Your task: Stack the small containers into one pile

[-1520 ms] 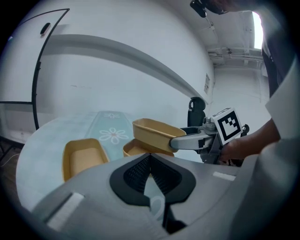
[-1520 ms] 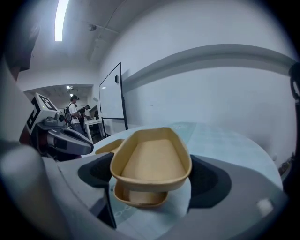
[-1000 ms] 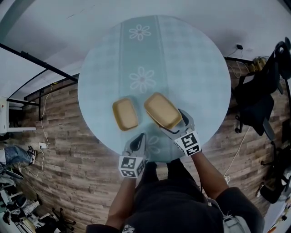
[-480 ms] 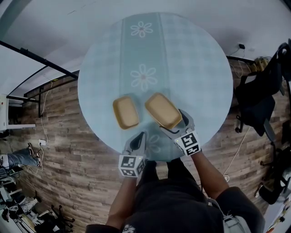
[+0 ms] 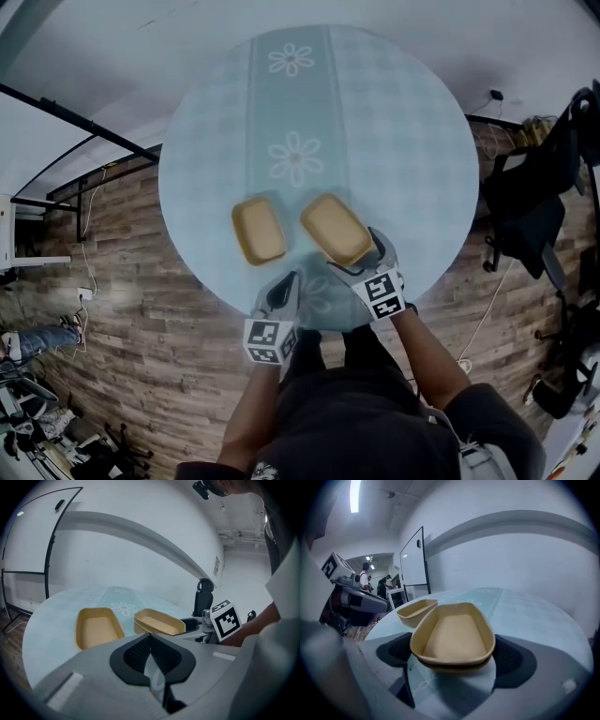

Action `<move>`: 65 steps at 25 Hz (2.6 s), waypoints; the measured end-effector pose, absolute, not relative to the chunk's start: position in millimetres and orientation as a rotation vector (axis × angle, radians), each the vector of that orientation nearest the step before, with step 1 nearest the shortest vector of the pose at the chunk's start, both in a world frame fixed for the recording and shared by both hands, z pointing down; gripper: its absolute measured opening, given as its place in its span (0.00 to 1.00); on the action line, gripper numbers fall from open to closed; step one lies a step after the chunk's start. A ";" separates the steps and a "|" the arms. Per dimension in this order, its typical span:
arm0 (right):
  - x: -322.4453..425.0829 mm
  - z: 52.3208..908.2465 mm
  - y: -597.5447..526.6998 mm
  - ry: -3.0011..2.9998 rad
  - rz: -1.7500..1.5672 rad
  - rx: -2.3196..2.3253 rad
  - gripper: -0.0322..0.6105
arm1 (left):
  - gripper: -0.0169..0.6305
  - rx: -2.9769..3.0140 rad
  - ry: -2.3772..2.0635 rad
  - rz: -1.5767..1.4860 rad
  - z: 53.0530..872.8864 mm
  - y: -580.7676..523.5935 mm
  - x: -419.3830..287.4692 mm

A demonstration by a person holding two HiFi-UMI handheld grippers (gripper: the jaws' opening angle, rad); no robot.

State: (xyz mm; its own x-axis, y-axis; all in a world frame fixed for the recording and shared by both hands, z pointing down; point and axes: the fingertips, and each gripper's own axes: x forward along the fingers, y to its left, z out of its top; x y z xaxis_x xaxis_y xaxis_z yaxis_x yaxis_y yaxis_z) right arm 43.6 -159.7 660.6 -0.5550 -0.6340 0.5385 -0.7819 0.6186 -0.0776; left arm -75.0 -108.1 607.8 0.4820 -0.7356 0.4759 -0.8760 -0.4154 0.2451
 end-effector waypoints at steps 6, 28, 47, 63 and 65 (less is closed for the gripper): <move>47.1 686.8 -153.7 -2.244 0.474 1.056 0.87 | 0.03 2.262 -1.336 0.392 608.5 -107.3 -80.7; 30.3 565.2 -142.1 -2.434 0.241 1.181 0.78 | 0.03 2.261 -1.457 0.329 568.5 -85.4 -115.0; -64.4 540.1 -131.9 -2.451 0.200 1.317 0.05 | 0.03 2.331 -1.422 0.279 554.4 -90.1 -187.0; -132.3 594.3 -109.4 -2.433 0.352 1.265 0.56 | 0.03 2.309 -1.400 0.269 583.2 -77.0 -243.8; -137.4 604.7 -111.0 -2.416 0.370 1.267 0.65 | 0.03 2.305 -1.406 0.264 584.1 -76.1 -250.1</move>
State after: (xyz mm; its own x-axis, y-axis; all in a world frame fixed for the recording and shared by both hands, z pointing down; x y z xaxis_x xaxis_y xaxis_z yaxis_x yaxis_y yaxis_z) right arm -137.4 -111.0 604.7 -0.5180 -0.7266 0.4514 -0.8284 0.5577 -0.0529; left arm -250.1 -76.1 584.1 0.4694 -0.8003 0.3732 -0.8811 -0.3969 0.2571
